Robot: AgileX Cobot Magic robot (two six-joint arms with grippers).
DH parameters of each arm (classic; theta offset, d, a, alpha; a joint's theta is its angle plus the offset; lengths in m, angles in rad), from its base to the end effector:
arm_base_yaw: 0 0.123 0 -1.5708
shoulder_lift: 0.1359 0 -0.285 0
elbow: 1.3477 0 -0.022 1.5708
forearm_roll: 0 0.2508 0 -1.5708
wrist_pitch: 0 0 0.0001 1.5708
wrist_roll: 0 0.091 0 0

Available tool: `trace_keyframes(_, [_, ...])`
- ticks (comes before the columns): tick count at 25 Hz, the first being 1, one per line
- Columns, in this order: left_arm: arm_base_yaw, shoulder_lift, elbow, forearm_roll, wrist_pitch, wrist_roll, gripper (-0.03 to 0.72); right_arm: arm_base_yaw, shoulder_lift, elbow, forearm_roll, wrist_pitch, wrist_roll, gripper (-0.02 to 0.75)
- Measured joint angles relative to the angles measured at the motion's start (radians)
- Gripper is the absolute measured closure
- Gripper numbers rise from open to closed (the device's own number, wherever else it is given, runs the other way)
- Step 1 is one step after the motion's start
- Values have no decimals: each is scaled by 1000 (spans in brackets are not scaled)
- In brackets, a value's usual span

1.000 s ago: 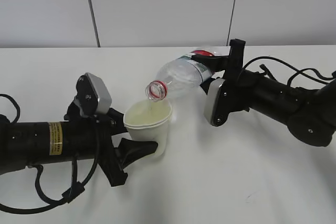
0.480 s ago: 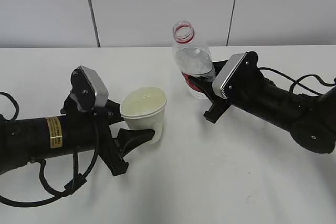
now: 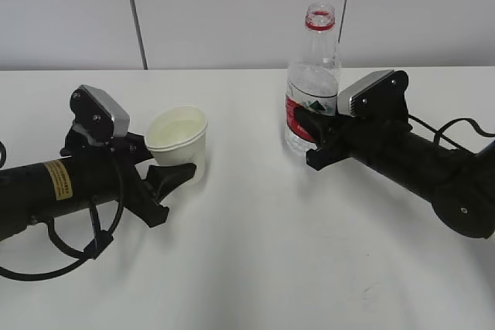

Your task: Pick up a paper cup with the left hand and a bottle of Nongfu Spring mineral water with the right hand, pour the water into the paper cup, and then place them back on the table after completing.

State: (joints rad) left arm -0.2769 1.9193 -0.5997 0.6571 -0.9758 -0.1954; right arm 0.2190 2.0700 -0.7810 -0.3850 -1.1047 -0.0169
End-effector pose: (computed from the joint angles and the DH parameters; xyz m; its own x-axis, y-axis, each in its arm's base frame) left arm 0.2856 -0.1290 0.1175 -0.1934 0.2443 -0.9502 0.7474 0.6642 0.0186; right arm 0.3497 0.1091 0.1154 -0.0188 -0.1931 -0.9810 -0.5437 0.8254 -0.1521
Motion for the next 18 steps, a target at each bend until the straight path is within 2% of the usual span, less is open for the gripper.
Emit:
trace_keyframes(7, [32, 77, 0, -21, -125, 17, 296, 0, 17, 13, 0, -1, 89, 447])
trace_keyframes(11, [32, 121, -9, -30, -131, 67, 296, 0, 37, 13, -29, -1, 93, 447])
trace_keyframes(18, [32, 164, -41, -38, -140, 77, 296, 0, 56, 13, -73, -1, 93, 447])
